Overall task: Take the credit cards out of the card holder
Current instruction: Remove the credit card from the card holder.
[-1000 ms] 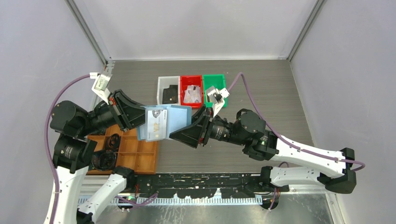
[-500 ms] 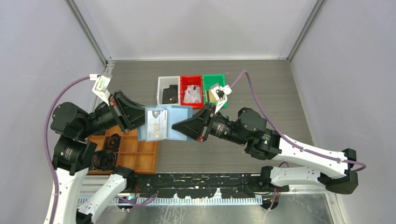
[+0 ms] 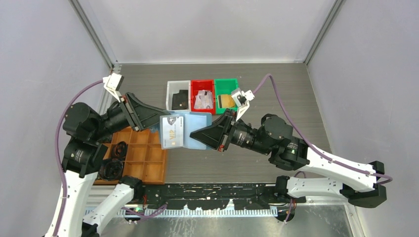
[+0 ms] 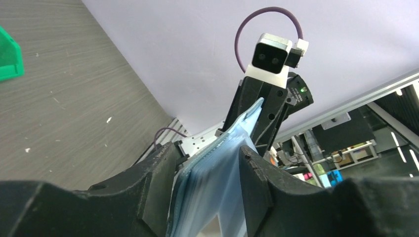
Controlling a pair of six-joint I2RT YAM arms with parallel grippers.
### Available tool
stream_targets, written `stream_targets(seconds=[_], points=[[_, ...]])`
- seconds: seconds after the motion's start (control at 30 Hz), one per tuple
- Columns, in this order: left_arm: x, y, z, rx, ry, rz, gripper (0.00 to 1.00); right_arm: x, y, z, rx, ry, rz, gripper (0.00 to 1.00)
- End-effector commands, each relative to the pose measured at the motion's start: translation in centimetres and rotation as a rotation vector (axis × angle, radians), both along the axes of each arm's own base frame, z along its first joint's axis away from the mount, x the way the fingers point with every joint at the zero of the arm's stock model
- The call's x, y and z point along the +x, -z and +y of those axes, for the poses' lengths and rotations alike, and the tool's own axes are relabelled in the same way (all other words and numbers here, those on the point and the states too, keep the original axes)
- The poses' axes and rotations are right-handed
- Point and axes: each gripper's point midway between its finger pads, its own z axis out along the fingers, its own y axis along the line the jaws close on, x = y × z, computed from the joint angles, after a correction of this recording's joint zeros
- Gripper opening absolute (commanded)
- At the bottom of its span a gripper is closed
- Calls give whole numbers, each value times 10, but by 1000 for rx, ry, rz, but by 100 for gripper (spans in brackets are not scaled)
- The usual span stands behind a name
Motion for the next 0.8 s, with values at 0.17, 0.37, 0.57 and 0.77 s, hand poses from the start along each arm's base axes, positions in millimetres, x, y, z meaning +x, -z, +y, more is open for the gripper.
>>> stream_targets(seconds=[0.17, 0.37, 0.57, 0.77], points=[[-22, -41, 2, -104, 46, -90, 52, -2, -51, -14, 84, 21, -76, 1], [-33, -50, 2, -125, 83, -110, 50, -2, -53, -13, 70, 23, -82, 1], [-39, -73, 6, -154, 70, -170, 51, 3, -54, -18, 77, 51, -77, 1], [-31, -79, 6, -161, 50, -167, 51, -9, -59, -14, 65, -13, -88, 1]])
